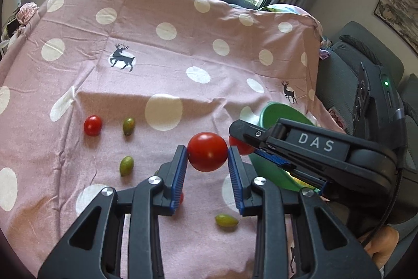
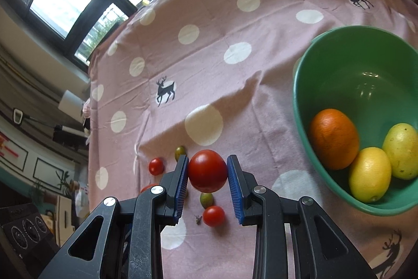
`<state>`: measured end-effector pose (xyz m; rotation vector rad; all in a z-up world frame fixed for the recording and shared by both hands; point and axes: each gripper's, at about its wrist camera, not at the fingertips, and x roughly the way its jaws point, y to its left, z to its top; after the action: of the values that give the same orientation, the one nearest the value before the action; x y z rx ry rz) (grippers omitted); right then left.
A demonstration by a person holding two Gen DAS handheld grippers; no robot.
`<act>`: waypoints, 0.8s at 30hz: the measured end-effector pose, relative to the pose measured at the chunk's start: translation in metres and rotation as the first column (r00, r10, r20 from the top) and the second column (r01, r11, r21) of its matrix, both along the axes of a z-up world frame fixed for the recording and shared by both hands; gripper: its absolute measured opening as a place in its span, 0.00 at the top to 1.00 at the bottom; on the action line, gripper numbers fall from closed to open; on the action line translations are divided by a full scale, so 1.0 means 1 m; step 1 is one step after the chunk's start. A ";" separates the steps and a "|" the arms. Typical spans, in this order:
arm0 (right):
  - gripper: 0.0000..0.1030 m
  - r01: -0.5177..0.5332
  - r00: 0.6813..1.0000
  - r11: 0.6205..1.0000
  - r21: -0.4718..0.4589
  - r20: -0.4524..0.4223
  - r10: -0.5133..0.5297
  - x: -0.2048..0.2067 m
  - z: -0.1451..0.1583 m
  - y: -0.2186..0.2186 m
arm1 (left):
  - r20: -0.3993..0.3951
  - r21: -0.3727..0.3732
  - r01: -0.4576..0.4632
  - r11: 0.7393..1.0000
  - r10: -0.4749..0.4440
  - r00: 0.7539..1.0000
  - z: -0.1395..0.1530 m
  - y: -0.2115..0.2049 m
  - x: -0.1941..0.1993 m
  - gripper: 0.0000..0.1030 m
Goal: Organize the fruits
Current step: 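Carry the cherry tomato in the right tool over the green bowl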
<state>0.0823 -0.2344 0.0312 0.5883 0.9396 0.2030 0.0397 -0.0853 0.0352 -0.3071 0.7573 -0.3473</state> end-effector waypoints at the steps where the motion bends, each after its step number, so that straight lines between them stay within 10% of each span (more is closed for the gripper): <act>1: 0.69 0.007 1.000 1.000 -0.001 0.004 -0.007 -0.001 0.001 -0.003 | 0.010 0.005 0.002 1.000 -0.002 1.000 0.002 -0.004 -0.001 0.69; 24: 0.69 0.176 0.983 0.984 0.006 0.059 -0.176 -0.032 0.015 -0.075 | 0.104 0.033 0.106 0.994 -0.109 0.989 0.014 -0.075 -0.010 0.69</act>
<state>0.0507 -0.3097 0.0462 0.6596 0.8251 0.0618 0.0292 -0.1603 0.0494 -0.2205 0.6755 -0.4510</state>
